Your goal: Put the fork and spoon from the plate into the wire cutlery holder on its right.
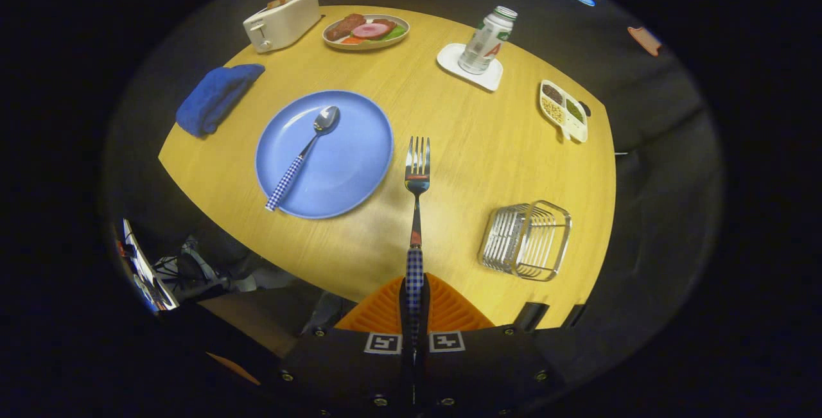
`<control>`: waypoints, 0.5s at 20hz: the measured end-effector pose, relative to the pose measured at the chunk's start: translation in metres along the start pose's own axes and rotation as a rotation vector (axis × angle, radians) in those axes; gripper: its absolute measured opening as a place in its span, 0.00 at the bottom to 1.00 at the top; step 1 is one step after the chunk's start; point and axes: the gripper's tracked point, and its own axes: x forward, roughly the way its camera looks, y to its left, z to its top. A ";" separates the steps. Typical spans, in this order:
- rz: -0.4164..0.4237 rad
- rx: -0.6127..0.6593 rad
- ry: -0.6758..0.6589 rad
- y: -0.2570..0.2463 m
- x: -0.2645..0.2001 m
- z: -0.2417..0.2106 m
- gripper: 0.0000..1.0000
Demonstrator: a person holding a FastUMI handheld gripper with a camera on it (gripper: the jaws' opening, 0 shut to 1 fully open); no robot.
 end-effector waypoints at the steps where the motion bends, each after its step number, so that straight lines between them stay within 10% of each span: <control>1: -0.016 0.002 0.009 -0.010 -0.004 -0.006 0.01; 10: -0.084 0.040 0.153 -0.090 -0.021 -0.051 0.01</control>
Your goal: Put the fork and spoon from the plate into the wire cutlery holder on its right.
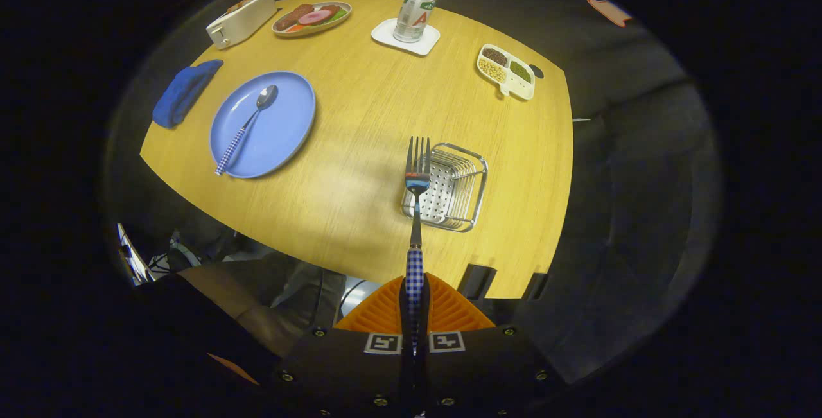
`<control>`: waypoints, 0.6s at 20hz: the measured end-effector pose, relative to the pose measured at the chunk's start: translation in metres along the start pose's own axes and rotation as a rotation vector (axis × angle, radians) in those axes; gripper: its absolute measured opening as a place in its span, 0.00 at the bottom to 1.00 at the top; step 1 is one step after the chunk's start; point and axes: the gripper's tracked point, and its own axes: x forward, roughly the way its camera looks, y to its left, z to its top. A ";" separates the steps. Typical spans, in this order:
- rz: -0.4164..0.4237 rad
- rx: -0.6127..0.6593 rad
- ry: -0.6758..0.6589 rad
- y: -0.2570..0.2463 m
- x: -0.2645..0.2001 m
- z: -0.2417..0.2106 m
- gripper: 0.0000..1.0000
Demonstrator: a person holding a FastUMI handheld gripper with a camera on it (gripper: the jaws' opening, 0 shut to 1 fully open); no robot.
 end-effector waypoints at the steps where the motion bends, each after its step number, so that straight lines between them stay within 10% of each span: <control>1: -0.015 -0.013 0.024 -0.009 0.001 -0.003 0.01; 12: -0.083 -0.232 0.283 -0.045 0.035 0.004 0.02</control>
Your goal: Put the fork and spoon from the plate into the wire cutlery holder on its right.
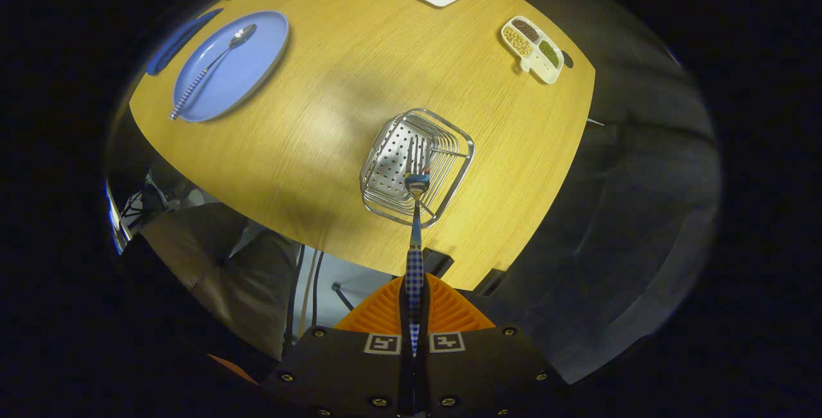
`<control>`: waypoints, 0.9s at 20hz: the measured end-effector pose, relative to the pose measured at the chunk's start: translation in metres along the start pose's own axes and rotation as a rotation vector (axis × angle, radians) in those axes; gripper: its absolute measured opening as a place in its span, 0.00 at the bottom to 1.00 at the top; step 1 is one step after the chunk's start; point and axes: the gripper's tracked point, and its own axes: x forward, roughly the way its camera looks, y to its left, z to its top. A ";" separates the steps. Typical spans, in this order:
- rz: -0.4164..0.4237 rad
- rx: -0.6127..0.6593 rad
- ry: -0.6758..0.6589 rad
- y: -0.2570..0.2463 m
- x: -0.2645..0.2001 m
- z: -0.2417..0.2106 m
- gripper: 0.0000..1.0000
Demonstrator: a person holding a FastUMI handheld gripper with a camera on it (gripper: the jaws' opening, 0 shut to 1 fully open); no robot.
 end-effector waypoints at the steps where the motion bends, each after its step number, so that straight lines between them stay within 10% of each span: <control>1: 0.001 -0.030 0.017 -0.001 0.002 0.004 0.02; 14: -0.004 -0.149 0.084 -0.011 0.031 0.038 0.12; 18: 0.004 -0.135 0.044 -0.012 0.021 0.040 0.46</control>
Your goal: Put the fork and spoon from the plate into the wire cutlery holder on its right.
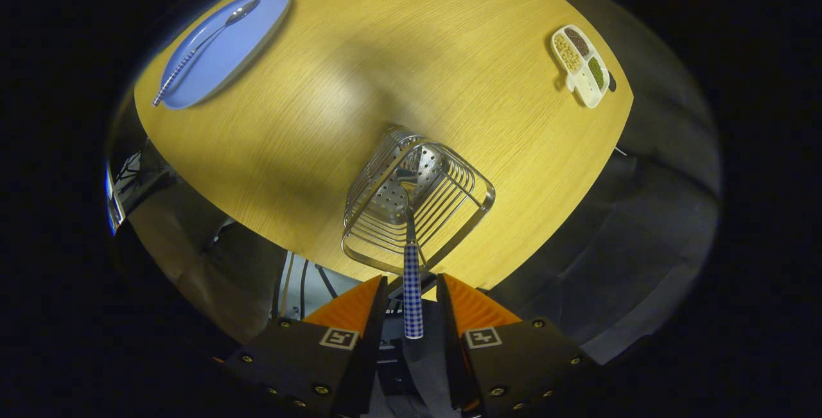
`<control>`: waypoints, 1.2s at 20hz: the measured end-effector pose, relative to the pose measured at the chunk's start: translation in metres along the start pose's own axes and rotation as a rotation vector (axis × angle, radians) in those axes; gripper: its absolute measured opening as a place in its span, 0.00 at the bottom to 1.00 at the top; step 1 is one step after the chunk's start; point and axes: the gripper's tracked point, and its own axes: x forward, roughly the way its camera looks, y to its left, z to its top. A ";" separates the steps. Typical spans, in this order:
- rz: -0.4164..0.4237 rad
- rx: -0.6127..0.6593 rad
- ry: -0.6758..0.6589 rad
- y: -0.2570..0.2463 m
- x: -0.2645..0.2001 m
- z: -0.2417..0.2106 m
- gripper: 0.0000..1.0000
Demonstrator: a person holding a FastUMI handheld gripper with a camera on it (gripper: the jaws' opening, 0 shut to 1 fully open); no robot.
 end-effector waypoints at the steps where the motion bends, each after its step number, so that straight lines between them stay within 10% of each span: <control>1: -0.003 0.008 -0.016 -0.002 -0.007 0.001 0.46; 3: -0.027 0.052 -0.065 -0.004 -0.020 0.001 0.86; 7: 0.003 0.183 -0.232 0.013 -0.041 0.013 0.99; 24: 0.185 0.460 -0.799 0.124 -0.111 0.067 0.96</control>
